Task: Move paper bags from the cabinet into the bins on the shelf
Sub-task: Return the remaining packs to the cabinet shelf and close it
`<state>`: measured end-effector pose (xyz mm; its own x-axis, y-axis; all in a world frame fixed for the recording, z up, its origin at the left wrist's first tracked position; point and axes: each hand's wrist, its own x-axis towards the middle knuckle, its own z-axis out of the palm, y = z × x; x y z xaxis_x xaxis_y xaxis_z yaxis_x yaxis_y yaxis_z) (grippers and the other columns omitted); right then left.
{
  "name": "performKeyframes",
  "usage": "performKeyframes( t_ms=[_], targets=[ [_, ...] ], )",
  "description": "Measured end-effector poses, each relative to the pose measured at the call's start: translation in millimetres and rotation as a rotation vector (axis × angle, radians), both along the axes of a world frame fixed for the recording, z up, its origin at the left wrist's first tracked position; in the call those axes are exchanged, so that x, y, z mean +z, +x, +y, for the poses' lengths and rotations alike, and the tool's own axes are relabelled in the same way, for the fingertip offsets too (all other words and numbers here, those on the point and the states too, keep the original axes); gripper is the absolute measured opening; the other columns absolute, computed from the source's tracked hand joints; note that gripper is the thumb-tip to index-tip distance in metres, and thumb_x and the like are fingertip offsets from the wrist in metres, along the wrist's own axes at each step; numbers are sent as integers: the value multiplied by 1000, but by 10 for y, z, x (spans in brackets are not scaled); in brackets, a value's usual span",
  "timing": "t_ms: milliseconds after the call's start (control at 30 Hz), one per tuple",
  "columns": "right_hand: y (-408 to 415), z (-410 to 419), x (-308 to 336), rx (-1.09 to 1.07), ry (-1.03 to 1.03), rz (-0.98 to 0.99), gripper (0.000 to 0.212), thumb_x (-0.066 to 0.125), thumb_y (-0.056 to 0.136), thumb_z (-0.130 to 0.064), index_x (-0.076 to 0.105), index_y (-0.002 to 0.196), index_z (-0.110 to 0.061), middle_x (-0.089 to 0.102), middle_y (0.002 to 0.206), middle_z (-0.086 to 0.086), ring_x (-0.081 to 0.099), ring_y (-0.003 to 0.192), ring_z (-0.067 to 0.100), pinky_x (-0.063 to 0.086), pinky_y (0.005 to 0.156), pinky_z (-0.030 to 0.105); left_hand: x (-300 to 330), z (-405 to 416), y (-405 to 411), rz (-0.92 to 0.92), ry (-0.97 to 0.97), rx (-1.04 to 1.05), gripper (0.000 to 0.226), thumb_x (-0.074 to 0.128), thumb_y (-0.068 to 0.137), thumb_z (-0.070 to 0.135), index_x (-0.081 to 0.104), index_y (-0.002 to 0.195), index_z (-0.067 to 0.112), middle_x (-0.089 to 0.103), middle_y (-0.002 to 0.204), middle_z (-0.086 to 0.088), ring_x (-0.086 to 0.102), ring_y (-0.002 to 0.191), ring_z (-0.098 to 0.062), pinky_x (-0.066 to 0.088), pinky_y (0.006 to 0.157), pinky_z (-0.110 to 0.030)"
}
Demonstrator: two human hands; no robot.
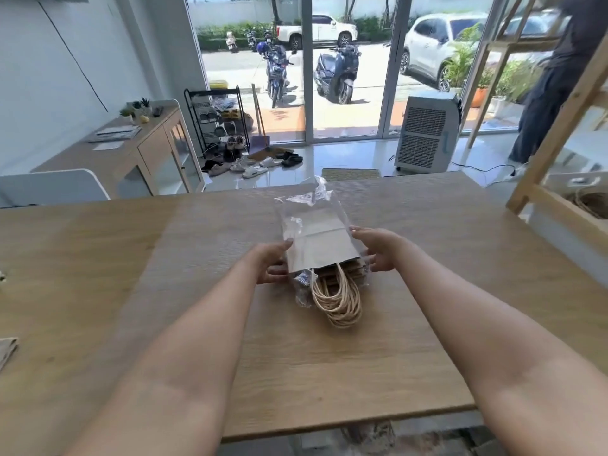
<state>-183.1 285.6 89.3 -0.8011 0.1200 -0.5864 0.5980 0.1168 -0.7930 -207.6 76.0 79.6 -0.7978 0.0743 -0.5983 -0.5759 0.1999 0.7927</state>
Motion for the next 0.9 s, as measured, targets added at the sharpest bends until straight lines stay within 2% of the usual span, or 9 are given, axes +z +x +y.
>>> performKeyframes(
  t_ms=[67,167,233,367,533,600,767,833,900],
  targets=[
    [-5,-42,-4,5,23,-2,35,42,100,-33,48,135,-38,46,111,1,55,82,18,44,68,26,-23,25,-10,13,-15,-10,16,58,94,29,55,86,15,57,79,-3,57,66,-16,51,73,-30],
    [14,-89,1,-55,22,13,33,43,99,-35,51,131,-42,49,100,0,44,65,13,41,58,23,-19,76,-15,64,-54,6,6,62,91,18,57,92,14,56,78,0,56,63,-16,50,61,-29],
    [68,-86,12,-84,31,19,34,44,99,-35,51,132,-42,49,103,1,43,66,14,40,61,25,-10,117,-1,99,-71,11,11,64,90,14,57,98,13,55,77,1,56,61,-15,49,53,-26],
    [338,51,74,-156,15,35,35,41,100,-33,50,133,-39,47,86,0,45,67,16,42,67,28,40,304,122,131,-65,-8,18,68,86,11,57,100,12,55,74,0,56,58,-15,49,41,-24],
    [914,388,256,-256,9,61,33,43,100,-32,53,131,-35,47,80,2,45,63,16,43,65,28,184,730,410,175,-57,-77,15,71,83,10,56,83,9,55,80,-4,56,62,-19,50,56,-31],
    [1226,574,328,-306,20,75,33,44,99,-32,54,131,-34,48,80,3,46,65,17,45,75,31,239,972,601,201,-59,-125,22,71,83,11,51,74,12,54,80,-4,56,66,-19,49,55,-30],
    [2157,1077,474,-472,92,120,34,49,97,-32,56,129,-23,53,82,6,51,71,21,49,92,36,374,1629,1318,224,-42,-287,25,70,85,11,48,73,12,52,77,-4,53,60,-16,48,50,-28],
    [2629,1282,489,-533,110,127,35,51,96,-33,58,128,-19,54,83,6,52,71,20,51,81,35,392,1879,1702,232,-47,-366,21,71,83,12,51,78,9,54,81,-6,54,62,-16,47,49,-28],
    [3088,1444,500,-579,119,100,24,53,94,-31,63,112,-19,52,78,4,48,63,16,45,62,28,409,2087,2080,229,-25,-447,23,73,82,13,56,95,5,56,88,-8,57,67,-19,47,49,-28]
  ],
)
